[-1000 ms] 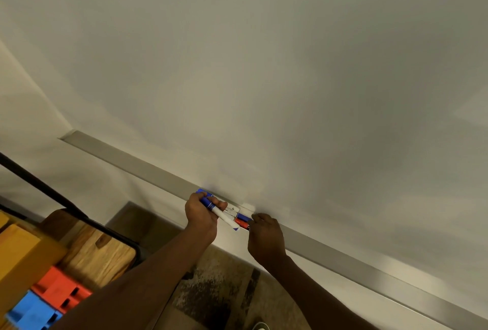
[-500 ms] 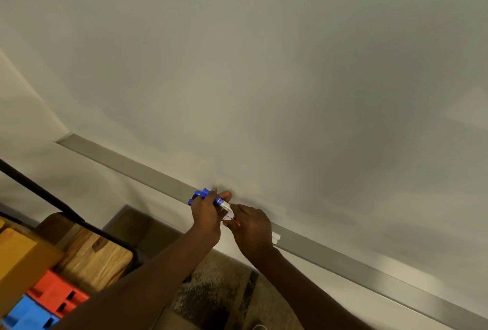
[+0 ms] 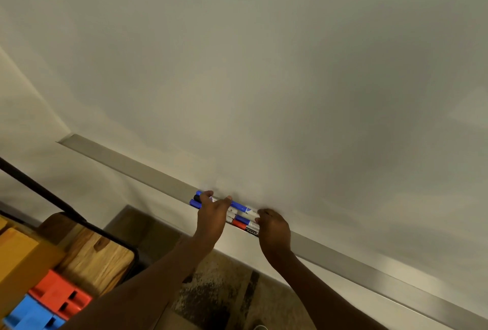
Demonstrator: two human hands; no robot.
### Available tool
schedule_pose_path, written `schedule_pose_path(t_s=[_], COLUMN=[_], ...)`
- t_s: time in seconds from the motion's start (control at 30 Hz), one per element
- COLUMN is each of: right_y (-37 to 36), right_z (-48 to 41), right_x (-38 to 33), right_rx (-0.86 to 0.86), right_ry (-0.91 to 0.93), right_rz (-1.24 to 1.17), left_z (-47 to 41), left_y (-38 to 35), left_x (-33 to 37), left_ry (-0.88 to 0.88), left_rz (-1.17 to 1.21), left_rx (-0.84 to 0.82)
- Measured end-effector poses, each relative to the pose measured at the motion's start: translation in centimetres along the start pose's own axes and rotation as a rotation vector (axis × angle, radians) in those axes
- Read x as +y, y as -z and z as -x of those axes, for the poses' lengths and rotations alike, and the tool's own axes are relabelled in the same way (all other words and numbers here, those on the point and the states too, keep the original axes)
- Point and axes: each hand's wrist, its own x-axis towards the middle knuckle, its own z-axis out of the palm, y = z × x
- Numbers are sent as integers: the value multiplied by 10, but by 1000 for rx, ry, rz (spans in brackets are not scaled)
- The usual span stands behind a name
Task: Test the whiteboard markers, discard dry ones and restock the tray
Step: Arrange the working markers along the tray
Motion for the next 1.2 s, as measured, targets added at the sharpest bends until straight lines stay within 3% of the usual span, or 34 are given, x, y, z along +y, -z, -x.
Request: schedule_pose_path(t_s=[0.13, 0.33, 0.53, 0.87, 1.2], right_y=[-5, -18, -22, -29, -32], right_z=[3, 5, 7, 8, 7], right_x=[10, 17, 19, 13, 7], right_rx=[-36, -80, -111, -110, -118], right_ry=[-37, -92, -124, -137, -194], right_rz=[43, 155, 226, 405, 414], left_z=[-1, -18, -37, -54, -64], left_y=[10, 29, 44, 50, 47], left_x=[-10, -23, -37, -53, -54], left_ry=[-338, -551, -589, -437, -504], left_rz=[-551, -923, -1089, -1256, -1219], left_rx=[95, 120, 112, 34, 0])
